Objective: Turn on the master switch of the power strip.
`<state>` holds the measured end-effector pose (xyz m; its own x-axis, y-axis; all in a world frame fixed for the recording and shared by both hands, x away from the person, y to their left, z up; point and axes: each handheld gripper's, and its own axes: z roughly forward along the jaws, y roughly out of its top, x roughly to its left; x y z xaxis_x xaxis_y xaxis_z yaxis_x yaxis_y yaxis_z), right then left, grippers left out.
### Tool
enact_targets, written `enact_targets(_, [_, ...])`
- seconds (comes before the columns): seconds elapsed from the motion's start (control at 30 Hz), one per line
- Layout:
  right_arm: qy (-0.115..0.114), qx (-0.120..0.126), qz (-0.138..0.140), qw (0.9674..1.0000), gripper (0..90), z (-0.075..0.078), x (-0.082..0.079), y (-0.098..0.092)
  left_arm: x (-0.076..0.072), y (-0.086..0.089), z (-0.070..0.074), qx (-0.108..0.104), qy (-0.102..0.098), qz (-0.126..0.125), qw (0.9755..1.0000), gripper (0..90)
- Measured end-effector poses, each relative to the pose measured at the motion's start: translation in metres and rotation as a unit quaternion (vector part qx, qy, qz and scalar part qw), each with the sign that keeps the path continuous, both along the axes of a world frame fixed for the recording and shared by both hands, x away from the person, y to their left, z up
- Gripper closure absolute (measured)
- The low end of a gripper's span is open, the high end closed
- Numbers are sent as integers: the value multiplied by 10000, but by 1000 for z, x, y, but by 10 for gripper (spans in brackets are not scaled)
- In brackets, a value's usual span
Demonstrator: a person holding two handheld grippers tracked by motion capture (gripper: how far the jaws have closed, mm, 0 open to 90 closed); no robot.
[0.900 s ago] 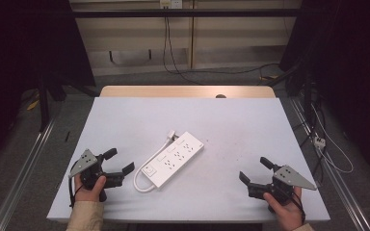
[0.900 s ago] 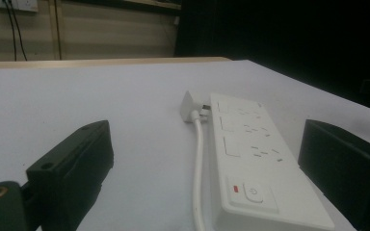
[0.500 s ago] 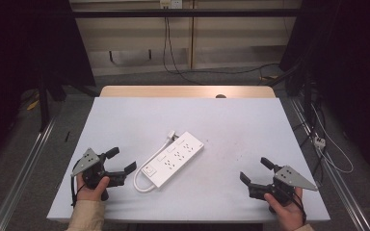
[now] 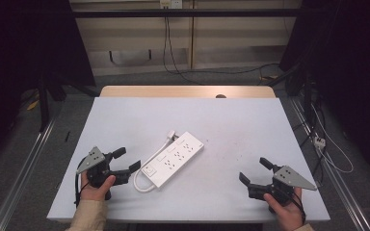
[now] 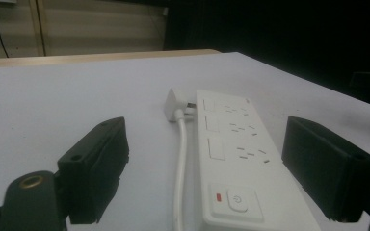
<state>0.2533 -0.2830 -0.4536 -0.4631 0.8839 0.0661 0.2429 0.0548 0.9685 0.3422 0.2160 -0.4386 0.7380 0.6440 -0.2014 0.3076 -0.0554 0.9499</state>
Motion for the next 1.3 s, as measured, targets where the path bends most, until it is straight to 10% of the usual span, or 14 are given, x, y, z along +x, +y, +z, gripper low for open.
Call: enact_targets(1.3, [13,-57,56,10000,72,0,-1,0,7,-14,-1,291,334,-326,9985,639])
